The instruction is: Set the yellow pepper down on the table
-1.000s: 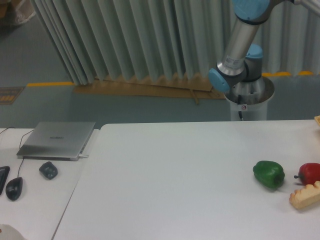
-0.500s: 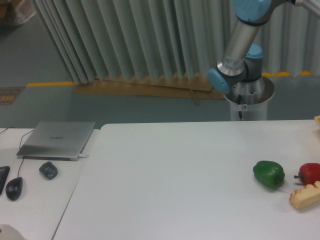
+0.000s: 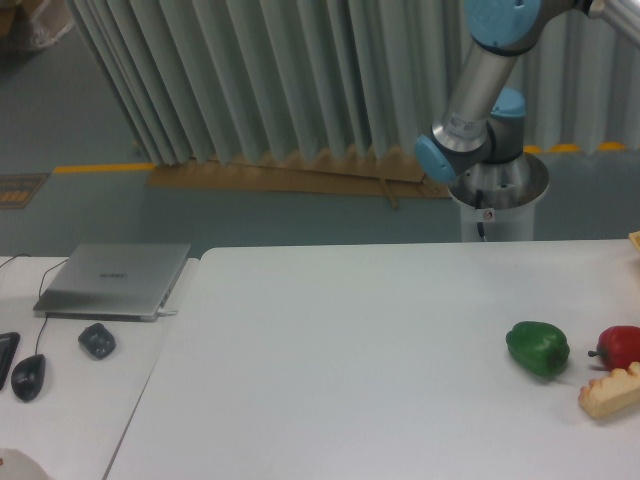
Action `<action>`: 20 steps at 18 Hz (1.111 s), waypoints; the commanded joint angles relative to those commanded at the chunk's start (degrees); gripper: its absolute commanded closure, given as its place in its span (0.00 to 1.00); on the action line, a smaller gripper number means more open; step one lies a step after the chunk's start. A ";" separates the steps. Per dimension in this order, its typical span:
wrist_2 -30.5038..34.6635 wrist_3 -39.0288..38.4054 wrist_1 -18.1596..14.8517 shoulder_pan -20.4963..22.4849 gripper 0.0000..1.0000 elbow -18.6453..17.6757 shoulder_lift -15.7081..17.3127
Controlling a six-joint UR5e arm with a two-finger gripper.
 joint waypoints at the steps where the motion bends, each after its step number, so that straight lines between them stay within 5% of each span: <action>1: -0.97 0.00 -0.09 0.35 0.00 0.00 -0.09; 13: -0.89 0.09 -0.09 0.62 0.00 0.09 -0.70; 16: -0.80 0.00 -0.09 0.62 0.23 0.09 -0.70; 20: -0.71 0.00 -0.18 0.62 0.36 0.09 -0.70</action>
